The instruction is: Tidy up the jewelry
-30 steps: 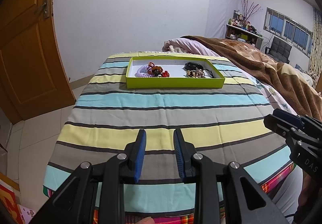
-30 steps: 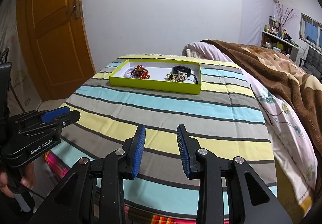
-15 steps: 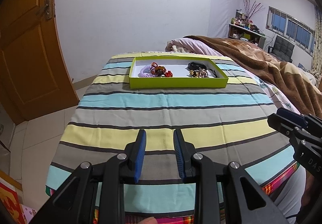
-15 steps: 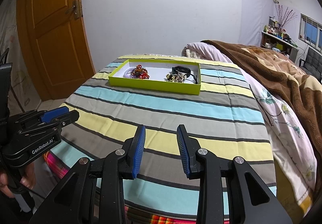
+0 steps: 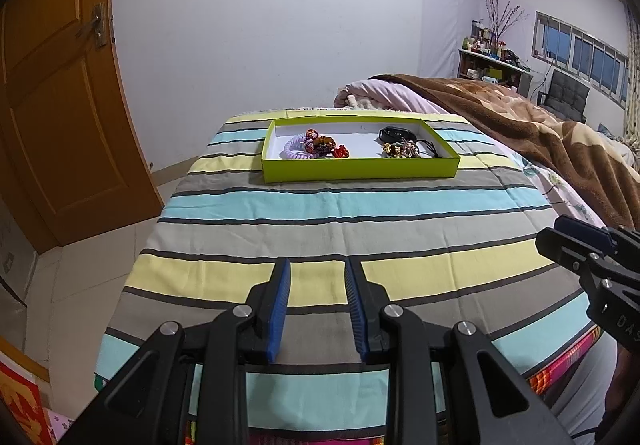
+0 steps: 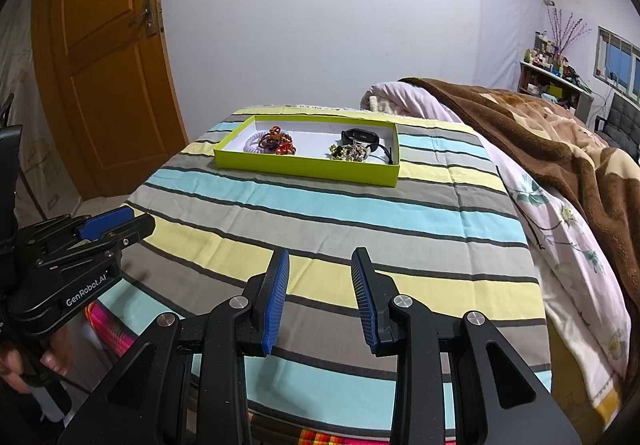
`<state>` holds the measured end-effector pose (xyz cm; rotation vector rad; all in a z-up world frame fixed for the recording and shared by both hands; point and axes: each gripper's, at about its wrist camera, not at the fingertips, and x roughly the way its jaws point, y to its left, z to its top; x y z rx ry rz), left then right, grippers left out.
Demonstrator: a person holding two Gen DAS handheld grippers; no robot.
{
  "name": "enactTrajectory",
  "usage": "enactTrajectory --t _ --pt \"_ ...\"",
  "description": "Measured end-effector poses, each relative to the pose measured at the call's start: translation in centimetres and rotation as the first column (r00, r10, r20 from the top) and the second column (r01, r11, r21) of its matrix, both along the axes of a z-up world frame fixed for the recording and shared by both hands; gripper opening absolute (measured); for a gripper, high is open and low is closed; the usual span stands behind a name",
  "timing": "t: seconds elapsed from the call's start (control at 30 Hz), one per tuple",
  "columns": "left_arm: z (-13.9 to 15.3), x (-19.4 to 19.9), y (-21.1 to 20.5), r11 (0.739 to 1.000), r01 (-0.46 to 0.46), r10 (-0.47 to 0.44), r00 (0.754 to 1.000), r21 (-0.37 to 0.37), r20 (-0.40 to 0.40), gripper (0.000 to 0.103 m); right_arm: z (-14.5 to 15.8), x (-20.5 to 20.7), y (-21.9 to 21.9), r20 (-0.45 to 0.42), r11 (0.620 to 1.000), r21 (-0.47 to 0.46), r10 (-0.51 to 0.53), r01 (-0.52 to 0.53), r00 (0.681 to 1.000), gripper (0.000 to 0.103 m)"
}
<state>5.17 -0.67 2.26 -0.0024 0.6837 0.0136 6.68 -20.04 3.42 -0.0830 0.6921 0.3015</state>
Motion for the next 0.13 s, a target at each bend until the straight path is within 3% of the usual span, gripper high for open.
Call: enactTrajectory --t 0.13 --pt "-0.05 0.06 0.02 1.0 0.006 -0.006 1.0 -0.01 0.001 0.029 -0.11 0.15 -0.12 -0.002 1.0 0.001 -0.005 0.005 1.0 0.033"
